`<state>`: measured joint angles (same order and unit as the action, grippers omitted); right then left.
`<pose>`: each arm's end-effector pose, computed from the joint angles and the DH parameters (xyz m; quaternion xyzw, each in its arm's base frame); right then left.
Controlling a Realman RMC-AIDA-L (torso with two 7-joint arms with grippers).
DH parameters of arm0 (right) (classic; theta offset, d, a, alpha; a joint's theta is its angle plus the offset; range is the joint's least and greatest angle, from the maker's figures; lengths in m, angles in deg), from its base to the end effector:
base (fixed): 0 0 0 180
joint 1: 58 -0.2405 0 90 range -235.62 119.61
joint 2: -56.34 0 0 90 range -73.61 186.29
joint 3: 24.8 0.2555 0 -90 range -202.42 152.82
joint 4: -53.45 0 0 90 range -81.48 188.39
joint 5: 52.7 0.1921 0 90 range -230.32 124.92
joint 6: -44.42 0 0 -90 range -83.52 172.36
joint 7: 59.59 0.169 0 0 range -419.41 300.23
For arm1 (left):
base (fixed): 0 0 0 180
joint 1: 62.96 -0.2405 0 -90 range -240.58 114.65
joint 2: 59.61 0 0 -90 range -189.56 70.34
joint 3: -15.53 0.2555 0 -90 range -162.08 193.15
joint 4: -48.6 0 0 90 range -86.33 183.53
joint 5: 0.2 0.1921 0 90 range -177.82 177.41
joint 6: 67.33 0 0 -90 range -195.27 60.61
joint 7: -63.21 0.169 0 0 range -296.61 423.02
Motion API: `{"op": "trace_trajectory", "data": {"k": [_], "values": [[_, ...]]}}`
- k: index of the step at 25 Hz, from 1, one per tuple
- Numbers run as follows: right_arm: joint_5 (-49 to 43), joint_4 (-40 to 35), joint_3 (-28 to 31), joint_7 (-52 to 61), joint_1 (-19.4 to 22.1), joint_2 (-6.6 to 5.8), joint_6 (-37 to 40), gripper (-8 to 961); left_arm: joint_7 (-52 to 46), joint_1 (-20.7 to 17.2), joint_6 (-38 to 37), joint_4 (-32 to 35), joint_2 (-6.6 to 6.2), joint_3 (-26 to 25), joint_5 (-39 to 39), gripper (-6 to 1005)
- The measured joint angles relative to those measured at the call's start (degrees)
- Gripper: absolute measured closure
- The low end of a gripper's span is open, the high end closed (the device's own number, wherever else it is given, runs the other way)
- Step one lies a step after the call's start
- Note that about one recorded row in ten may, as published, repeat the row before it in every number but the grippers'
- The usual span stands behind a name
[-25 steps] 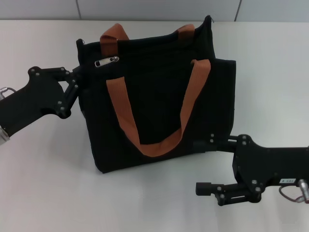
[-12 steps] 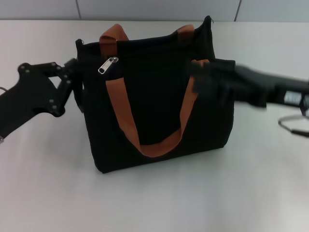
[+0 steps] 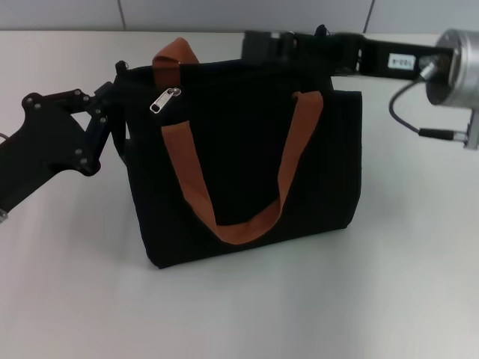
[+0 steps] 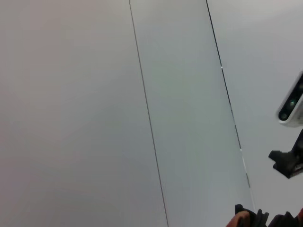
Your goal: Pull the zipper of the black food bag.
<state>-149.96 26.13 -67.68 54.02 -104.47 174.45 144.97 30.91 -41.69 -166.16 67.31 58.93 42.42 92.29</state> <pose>0.1100 0.3458 -0.0151 0.8348 -0.3656 -0.3887 0.1354 -0.2631 0.2846 0.0122 -0.8360 -0.0311 -0.4008 0.3735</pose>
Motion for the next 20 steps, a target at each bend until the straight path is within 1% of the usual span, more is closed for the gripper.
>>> {"op": "trace_trajectory", "data": {"k": [3, 7, 14, 19, 20], "values": [[0.0, -1.17, -2.98, 4.08, -1.35, -0.4, -1.77, 241, 0.01, 0.0, -0.41, -0.2, 0.02, 0.0, -0.25, 975], [0.0, -2.05, -6.78, 8.59, -2.74, -0.53, -4.25, 245, 0.03, -0.01, -1.62, -0.2, 0.08, 0.0, -0.35, 975], [0.0, -2.12, -11.3, 15.2, -4.47, -0.89, -8.87, 251, 1.1, 0.24, -2.02, -1.39, 0.13, 0.0, -1.11, 974], [-1.18, -2.14, -12.91, 17.55, -5.47, -1.12, -10.52, 479, 2.02, 0.33, -2.06, -2.14, 0.11, 0.0, -1.12, 974], [-1.59, -2.17, -12.92, 17.93, -5.78, -1.14, -10.68, 477, 2.08, 0.36, -2.08, -2.19, 0.12, 0.01, -1.12, 974]]}}
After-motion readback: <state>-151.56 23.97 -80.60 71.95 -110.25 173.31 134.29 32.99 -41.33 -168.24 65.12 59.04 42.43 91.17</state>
